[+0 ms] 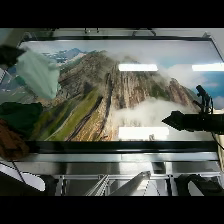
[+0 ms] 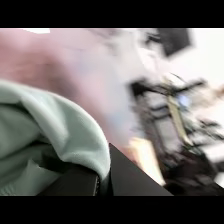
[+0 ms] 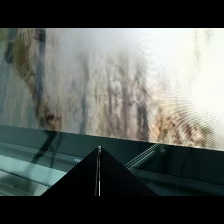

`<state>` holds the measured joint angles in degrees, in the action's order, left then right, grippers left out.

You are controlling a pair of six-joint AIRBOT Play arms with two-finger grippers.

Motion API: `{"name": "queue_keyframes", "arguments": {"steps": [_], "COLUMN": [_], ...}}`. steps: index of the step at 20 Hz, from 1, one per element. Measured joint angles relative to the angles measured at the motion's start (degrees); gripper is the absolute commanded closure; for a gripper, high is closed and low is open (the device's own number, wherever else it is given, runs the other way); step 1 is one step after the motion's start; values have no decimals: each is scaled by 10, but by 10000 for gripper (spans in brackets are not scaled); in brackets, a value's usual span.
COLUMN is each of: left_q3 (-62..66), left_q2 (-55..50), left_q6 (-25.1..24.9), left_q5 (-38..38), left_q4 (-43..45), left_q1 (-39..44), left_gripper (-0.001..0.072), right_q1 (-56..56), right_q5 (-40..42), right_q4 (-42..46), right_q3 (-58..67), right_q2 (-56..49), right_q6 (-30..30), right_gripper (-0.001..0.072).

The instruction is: Fold the shirts.

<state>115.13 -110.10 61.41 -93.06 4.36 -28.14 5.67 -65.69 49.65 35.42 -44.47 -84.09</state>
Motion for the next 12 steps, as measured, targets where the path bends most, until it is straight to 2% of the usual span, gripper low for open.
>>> {"name": "queue_keyframes", "arguments": {"steps": [3,6,10,12], "left_q3": [-2,-3,-3,-3], "left_q2": [69,117,136,132], "left_q6": [0,6,31,43], "left_q5": [-17,-9,13,14], "left_q4": [-93,-136,-144,-116], "left_q1": [106,204,293,315], "left_gripper": [685,684,687,681], "right_q1": [0,0,0,0], "right_q5": [0,-1,-2,-2], "right_q4": [0,2,2,2], "right_q3": [0,0,0,0], "right_q2": [0,0,0,0], "right_q6": [2,2,2,2], "right_gripper": [688,688,688,682]}}
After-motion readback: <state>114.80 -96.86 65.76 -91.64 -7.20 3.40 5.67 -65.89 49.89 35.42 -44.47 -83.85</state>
